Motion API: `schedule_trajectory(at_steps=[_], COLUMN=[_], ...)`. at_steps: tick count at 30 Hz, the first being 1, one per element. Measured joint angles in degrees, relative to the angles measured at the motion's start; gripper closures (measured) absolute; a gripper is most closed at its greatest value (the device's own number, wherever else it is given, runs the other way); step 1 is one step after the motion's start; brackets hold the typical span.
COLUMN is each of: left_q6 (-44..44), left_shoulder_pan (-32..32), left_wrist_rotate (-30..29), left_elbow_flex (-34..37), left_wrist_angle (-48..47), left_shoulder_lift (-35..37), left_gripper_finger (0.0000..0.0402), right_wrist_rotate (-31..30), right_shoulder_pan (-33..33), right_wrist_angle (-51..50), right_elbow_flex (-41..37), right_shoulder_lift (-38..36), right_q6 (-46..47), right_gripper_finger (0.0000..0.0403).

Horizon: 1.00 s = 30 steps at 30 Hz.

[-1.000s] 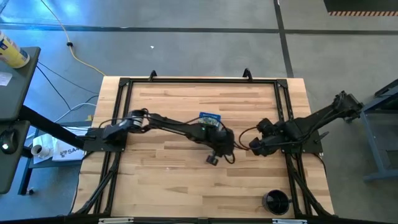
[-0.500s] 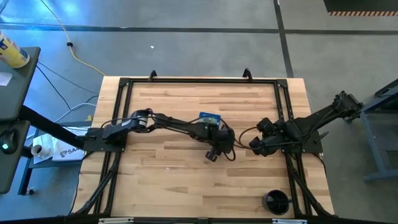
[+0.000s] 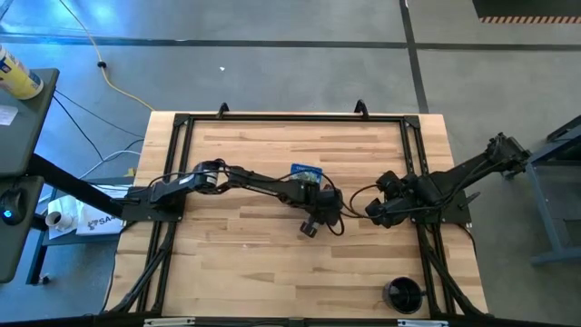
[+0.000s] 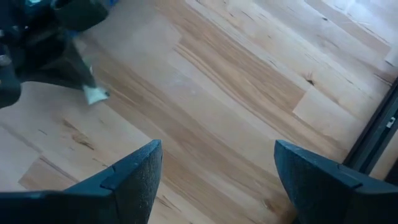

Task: Pick and place Stevia / Truvia into bins
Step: Put the stevia packet into the blue basket

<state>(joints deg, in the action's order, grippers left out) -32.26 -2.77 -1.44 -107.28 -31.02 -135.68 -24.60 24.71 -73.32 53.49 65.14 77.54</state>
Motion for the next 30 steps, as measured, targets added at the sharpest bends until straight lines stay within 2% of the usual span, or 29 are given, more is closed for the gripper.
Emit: schedule_trajectory(at_steps=[3, 6, 9, 14, 17, 19, 23, 27, 30], left_q6=[1.95, 4.28, 6.93, 11.06, 13.97, 16.83, 22.2, 24.17, 26.39], left_shoulder_pan=[-0.23, -1.03, -2.59, -3.96, -2.39, 0.1, 6.03, 9.34, 9.53], left_wrist_rotate=[-0.36, -1.07, -0.56, 1.67, -4.01, -6.69, -4.68, -1.57, 2.2], left_elbow_flex=[-0.11, -2.18, -7.63, -18.87, -21.8, -21.2, -17.56, -9.65, -7.08], left_wrist_angle=[-1.59, -7.76, -14.62, -23.94, -30.3, -37.1, -41.21, -39.1, -38.8], left_shoulder_lift=[0.1, 0.69, 0.85, 5.36, 6.34, 6.64, 7.02, 6.8, 6.8], left_gripper_finger=[0.0379, 0.0372, 0.0357, 0.038, 0.038, 0.0377, 0.0369, 0.0365, 0.0352], right_wrist_rotate=[0.1, 0.77, 0.94, 1.02, 1.11, 1.02, 0.9, 2.38, 3.32], right_shoulder_pan=[-0.07, -0.07, -0.07, -0.07, 0.14, 0.18, 0.05, 0.11, 0.13], right_wrist_angle=[-0.28, -0.2, -0.26, -0.76, -1.27, -1.59, -2.28, -2.54, -2.21], right_elbow_flex=[0.0, 0.0, 0.0, 0.0, 0.0, 0.0, 0.0, 0.0, 0.0], right_shoulder_lift=[0.0, 0.0, 0.0, -0.27, -0.98, -1.4, -1.97, -1.71, -1.7], right_q6=[0.0, 0.02, 0.02, 0.06, 0.61, 0.67, 0.5, -1.14, -2.82], right_gripper_finger=[0.0105, 0.0105, 0.0107, 0.0117, 0.0126, 0.0131, 0.0139, 0.0137, 0.0133])
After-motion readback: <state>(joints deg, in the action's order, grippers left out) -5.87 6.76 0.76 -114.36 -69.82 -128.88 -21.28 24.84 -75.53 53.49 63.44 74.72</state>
